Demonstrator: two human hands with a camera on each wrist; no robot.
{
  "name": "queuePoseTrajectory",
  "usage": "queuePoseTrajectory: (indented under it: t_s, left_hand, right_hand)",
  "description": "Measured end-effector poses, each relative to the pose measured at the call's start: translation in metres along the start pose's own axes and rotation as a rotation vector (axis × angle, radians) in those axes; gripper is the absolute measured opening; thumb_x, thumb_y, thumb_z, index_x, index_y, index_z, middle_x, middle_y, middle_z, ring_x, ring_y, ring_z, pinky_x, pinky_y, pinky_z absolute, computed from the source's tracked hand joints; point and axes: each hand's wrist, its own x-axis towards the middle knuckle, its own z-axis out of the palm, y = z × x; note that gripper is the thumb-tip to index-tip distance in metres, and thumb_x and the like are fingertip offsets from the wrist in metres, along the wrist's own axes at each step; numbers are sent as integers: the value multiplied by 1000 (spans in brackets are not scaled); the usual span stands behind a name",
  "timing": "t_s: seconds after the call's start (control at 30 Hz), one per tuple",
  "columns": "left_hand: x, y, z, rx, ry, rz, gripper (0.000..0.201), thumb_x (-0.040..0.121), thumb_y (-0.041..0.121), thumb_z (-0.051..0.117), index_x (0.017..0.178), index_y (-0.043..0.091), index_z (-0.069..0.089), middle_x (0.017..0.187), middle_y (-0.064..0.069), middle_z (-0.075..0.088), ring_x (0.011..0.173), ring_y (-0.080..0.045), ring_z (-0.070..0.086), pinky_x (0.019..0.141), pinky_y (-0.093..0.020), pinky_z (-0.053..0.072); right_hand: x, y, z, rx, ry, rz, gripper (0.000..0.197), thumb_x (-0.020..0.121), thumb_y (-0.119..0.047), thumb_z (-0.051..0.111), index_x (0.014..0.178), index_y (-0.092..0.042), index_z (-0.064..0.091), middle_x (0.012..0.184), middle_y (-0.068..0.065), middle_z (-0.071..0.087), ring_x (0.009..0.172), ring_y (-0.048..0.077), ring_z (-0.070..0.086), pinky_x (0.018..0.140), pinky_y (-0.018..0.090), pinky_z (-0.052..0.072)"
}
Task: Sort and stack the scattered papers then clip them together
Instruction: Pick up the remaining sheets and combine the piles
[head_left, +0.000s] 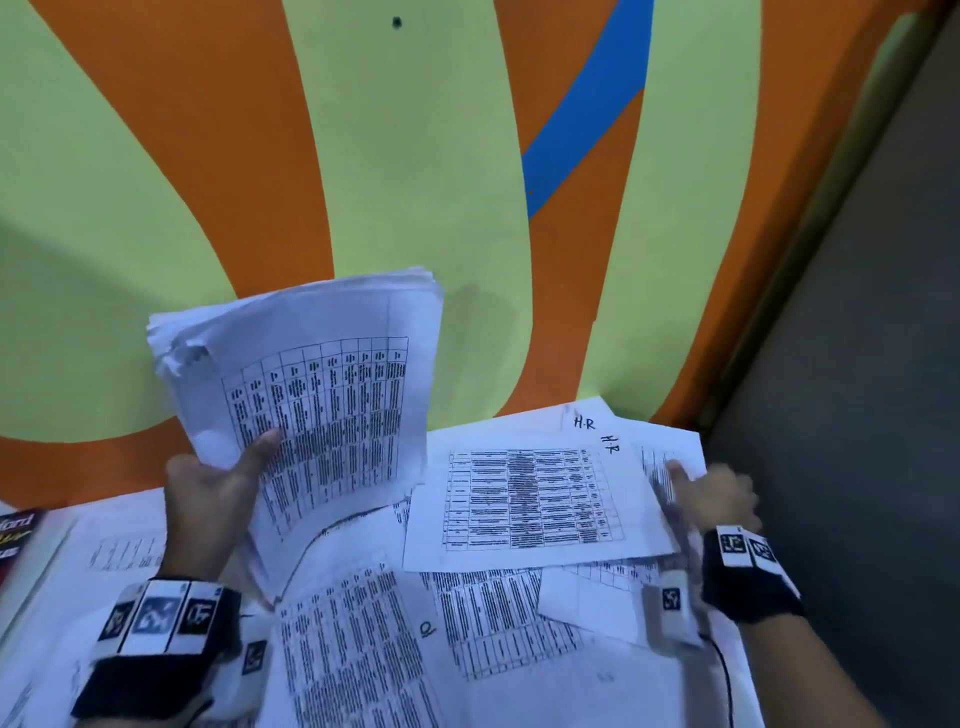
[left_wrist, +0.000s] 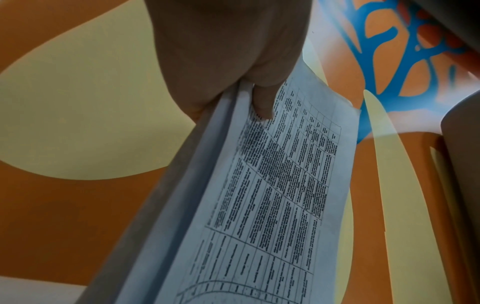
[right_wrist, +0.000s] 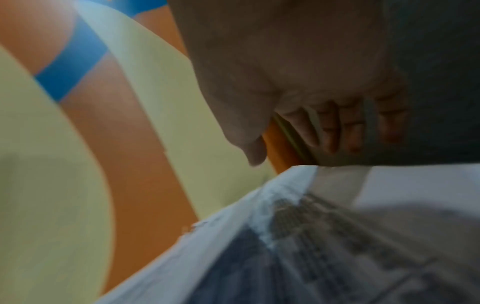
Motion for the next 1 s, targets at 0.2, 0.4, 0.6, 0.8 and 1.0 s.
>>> queuePoseTrajectory:
  t_s: [0.2,0.4,0.6,0.8,1.0]
  left_hand:
    - [-7,6,9,-18,14,-5,51,82,18,72,52,16,30,53,-2,35,33,-13,30,27,-13,19]
    - [-7,3,10,-20,18,3,50,81,19,72,52,14,32,54,-3,38,46,-17,31,27,-13,23]
    - [2,-11,8,-42,2,-10,36,77,30,75,69,6,50,66,-13,50,59,-19,43,56,-33,35]
    - [3,-14,7,-38,12,3,39,75,36,75,70,8,49,66,-13,50,59,-18,42,56,-34,34]
    - [1,-15,7,-50,10,-7,40,74,37,75,69,6,51,64,-14,52,56,-18,45,55,-33,38]
  right_hand:
    - [20,34,-14,160,-187,65,32,69,-23,81,79,4,67,94,24,70,83,36,67,77,39,56]
    - [5,0,-58,88,212,-345,12,81,-4,55,88,-4,65,87,29,66,83,45,62,70,43,50]
    - [-13,-50,-147,-46,469,-807,16,80,-5,64,95,-8,69,81,28,69,75,45,65,70,45,50]
    - [-26,-112,-229,-181,247,-1014,24,76,1,64,63,-14,51,59,7,56,63,30,58,53,33,41]
    - [-5,-161,-154,-470,-303,-990,15,62,-5,59,74,-7,67,84,13,72,81,30,66,73,39,55]
